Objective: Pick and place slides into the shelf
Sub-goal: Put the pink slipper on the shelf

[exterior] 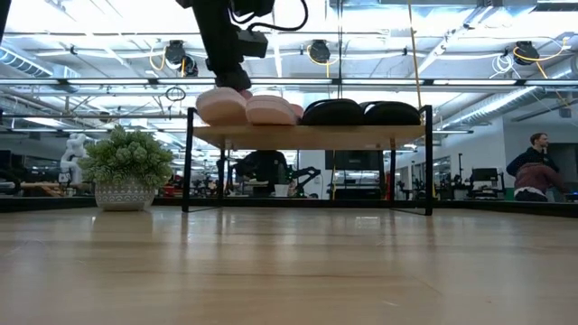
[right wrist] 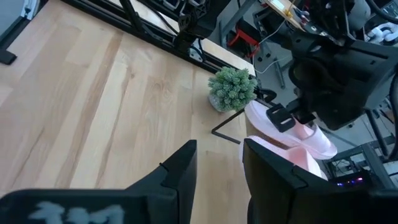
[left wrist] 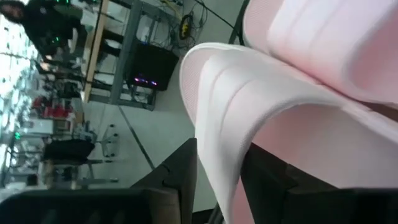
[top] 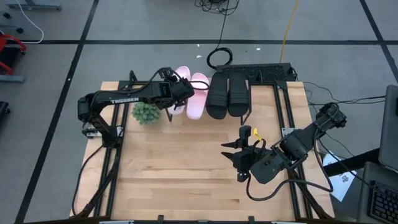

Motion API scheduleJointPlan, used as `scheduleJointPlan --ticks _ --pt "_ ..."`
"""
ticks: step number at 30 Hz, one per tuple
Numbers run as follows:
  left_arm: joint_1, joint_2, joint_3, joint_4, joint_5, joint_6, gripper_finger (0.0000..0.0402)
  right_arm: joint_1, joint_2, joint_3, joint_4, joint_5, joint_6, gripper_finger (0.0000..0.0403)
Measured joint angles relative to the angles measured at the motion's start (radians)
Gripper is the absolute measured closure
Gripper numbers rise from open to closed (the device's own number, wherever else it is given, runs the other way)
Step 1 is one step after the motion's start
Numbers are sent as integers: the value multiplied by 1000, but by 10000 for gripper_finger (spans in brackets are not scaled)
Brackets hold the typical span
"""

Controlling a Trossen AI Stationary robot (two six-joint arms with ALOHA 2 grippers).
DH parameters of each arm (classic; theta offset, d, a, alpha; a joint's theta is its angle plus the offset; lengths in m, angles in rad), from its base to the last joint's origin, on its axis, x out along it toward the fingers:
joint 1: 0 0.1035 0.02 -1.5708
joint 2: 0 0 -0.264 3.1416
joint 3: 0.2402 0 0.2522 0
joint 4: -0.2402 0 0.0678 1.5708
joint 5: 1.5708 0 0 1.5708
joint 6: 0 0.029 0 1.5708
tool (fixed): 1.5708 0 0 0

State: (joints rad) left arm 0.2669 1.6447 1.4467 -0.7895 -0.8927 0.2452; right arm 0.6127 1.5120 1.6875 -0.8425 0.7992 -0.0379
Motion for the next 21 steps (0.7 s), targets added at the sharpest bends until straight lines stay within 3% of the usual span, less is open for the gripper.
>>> scheduleJointPlan --ticks 21 --pt "5 0 0 -31 100 -46 283 11 2 0 0 -19 -8 284"
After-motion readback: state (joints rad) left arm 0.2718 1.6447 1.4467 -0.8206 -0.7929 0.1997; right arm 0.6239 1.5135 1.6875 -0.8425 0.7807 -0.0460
